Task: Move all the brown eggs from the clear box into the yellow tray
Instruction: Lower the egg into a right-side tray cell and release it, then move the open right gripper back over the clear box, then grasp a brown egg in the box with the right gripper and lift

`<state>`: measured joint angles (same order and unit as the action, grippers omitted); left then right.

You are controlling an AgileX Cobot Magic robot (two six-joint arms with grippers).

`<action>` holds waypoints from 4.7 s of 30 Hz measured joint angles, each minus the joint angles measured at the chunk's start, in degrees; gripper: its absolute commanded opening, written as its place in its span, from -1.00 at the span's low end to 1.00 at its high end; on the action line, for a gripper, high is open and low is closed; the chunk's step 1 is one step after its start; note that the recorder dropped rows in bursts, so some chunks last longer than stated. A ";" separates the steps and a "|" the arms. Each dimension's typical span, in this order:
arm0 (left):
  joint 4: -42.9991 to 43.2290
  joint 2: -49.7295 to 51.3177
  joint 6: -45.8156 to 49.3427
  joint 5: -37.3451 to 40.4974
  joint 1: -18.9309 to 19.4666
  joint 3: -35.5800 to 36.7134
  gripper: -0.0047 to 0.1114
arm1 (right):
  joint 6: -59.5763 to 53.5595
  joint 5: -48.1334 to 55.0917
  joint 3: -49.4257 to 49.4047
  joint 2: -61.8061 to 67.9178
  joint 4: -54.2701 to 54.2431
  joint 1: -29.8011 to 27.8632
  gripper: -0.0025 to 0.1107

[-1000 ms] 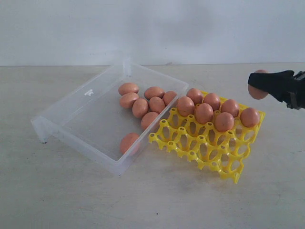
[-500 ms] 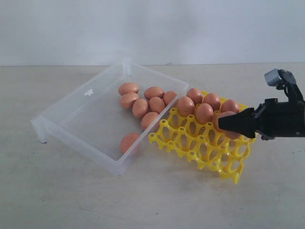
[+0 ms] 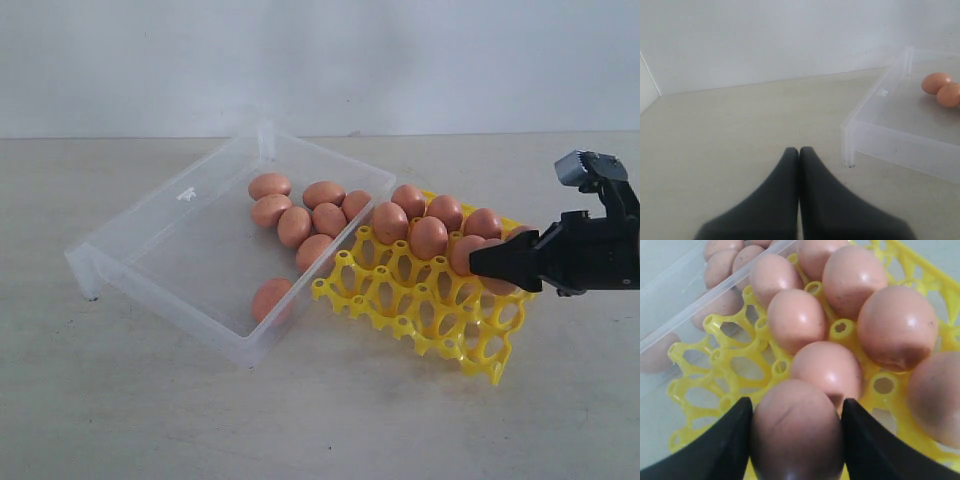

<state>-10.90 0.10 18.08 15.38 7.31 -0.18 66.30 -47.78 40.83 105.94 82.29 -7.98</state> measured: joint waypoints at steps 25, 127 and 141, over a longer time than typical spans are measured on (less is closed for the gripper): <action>0.00 0.00 0.00 0.00 0.00 0.00 -0.99 | -7.36 5.86 -0.09 0.00 -6.93 0.00 -0.07; 0.00 0.00 0.00 0.00 0.00 0.00 -0.99 | -43.28 100.69 74.97 24.20 -73.95 49.52 0.13; 0.00 0.00 0.00 0.00 0.00 0.00 -0.99 | -32.38 92.93 74.97 30.79 -74.48 45.80 0.13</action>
<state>-10.90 0.10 18.08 15.38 7.31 -0.18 33.91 45.15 115.79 136.73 7.81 37.82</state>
